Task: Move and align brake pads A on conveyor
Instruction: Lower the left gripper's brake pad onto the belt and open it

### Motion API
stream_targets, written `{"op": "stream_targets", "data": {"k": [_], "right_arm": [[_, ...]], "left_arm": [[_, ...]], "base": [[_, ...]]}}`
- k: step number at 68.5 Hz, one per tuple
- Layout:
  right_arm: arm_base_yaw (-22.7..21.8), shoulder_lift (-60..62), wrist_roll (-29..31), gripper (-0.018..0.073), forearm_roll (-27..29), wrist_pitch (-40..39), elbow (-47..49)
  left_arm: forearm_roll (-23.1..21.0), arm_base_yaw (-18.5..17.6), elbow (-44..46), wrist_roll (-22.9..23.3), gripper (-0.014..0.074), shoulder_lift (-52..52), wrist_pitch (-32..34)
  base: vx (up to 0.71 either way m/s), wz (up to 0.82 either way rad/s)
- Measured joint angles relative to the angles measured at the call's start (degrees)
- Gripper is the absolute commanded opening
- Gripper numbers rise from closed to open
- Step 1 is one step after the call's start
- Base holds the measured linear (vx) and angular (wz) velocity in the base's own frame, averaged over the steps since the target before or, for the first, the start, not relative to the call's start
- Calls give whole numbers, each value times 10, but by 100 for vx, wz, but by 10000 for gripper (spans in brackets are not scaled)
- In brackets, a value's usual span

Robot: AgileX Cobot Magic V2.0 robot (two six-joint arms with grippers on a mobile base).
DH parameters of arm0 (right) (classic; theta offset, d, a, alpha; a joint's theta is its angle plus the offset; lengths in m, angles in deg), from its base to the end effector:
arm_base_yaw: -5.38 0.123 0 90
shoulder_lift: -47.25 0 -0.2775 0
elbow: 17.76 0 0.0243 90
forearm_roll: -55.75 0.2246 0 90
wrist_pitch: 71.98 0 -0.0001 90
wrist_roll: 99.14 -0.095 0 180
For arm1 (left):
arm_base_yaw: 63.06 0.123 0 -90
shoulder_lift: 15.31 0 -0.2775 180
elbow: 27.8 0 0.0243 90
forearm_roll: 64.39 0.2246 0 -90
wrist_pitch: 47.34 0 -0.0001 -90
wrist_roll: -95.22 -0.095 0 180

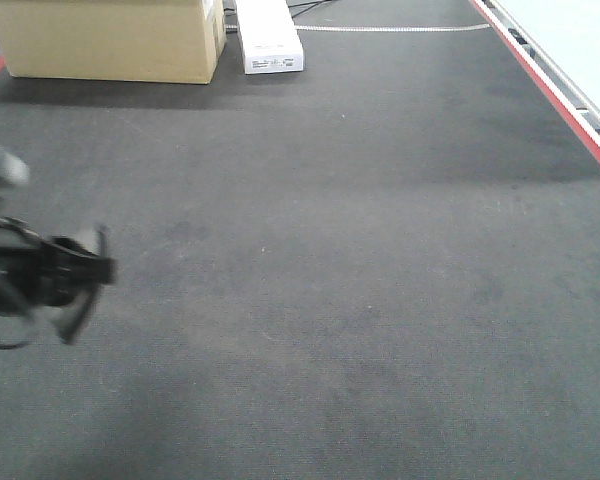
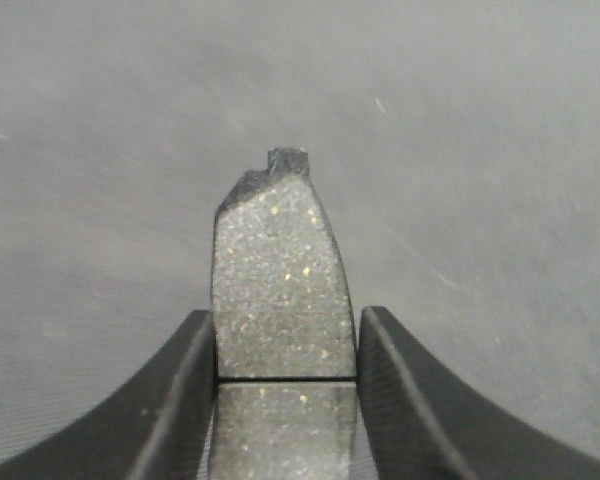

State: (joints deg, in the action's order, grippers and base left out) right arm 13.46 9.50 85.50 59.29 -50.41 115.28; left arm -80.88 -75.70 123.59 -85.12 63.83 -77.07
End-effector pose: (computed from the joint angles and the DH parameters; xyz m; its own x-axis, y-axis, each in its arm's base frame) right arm 0.0919 0.0152 0.3111 -0.2730 -0.0625 -0.9600 -0.1686 0.9856 -0.0162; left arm 0.2252 -0.0642 0.2820 -0.7617 -0.0759 -0.6434 0.1299 0.9550 -0.2665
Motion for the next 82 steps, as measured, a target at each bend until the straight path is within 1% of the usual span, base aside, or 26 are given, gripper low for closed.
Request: {"op": "stream_targets", "data": {"k": [6, 14, 30, 43, 54, 60, 76, 82], "right_arm": [[0, 0, 0, 25, 0, 0, 0], [0, 0, 0, 25, 0, 0, 0], [0, 0, 0, 25, 0, 0, 0], [0, 0, 0, 25, 0, 0, 0], [0, 0, 0, 25, 0, 0, 0], [0, 0, 0, 25, 0, 0, 0], [0, 0, 0, 25, 0, 0, 0], [0, 0, 0, 25, 0, 0, 0]], "left_arm": [[16, -9, 0, 33, 167, 46, 7], [41, -10, 0, 78, 167, 101, 10], [49, -14, 0, 124, 169, 181, 33], [49, -15, 0, 131, 183, 222, 38], [50, -15, 1, 131, 218, 243, 37], [54, -15, 1, 131, 261, 248, 35], [64, -15, 2, 131, 412, 248, 34], [64, -15, 2, 131, 449, 248, 34]], "base": [[0, 0], [0, 0], [0, 0], [0, 0], [0, 0], [0, 0], [0, 0], [0, 0]]}}
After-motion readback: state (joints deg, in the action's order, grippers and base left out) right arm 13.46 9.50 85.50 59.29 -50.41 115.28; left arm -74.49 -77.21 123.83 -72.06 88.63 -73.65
